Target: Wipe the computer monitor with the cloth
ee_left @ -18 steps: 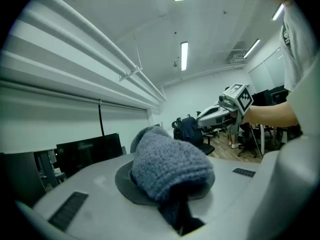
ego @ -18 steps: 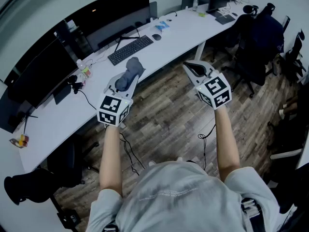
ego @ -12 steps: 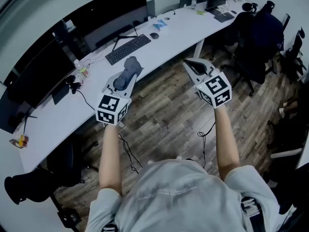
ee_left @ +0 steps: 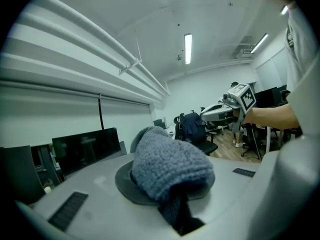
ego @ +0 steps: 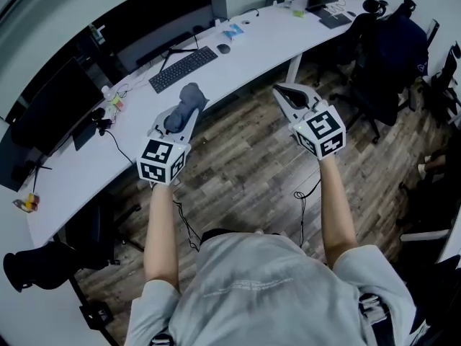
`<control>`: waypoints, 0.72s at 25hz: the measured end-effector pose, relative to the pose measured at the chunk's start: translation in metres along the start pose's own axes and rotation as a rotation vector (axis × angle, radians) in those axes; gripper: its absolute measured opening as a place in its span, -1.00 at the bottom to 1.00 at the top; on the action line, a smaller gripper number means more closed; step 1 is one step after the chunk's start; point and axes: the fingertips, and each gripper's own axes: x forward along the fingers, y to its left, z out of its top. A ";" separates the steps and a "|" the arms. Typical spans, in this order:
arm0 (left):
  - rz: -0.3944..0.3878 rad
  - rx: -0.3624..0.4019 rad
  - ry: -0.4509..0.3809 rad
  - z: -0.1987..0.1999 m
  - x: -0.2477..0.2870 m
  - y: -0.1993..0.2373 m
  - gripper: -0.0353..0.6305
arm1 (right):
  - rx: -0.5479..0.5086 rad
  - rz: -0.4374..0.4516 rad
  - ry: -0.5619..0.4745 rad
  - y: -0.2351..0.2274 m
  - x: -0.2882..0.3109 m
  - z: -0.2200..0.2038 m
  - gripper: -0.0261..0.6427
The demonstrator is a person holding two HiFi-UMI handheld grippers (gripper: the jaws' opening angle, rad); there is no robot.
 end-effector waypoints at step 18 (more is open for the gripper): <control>0.015 -0.037 0.032 -0.018 0.087 0.030 -0.74 | 0.031 0.020 0.071 -0.070 0.048 -0.058 -0.92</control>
